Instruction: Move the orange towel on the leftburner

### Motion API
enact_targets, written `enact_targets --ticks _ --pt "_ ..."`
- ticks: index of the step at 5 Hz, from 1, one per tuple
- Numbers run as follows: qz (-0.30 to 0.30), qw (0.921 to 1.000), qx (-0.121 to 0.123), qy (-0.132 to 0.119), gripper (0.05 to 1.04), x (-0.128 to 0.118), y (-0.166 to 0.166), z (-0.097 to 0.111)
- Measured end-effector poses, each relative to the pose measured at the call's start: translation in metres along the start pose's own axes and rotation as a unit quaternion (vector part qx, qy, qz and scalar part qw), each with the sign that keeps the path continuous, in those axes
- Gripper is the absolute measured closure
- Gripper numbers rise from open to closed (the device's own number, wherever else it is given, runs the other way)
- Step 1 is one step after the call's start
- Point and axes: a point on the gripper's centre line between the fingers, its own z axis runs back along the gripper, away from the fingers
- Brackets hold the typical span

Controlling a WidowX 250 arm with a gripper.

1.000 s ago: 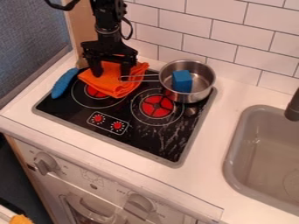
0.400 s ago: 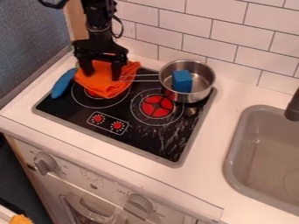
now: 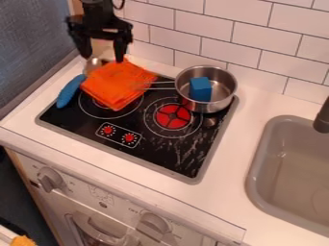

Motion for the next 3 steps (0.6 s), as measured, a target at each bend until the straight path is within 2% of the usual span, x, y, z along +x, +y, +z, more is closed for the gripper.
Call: enact_targets --ticks 1,2,3 --pt "-0.006 0.9999 -0.011 -0.008 0.083 -0.010 -0.011 0.016" --pt "-0.012 0.9996 -0.011 -0.023 0.083 -0.016 -0.017 0.034" --pt "-0.012 0.9996 -0.010 -0.025 0.083 -0.015 -0.017 0.034"
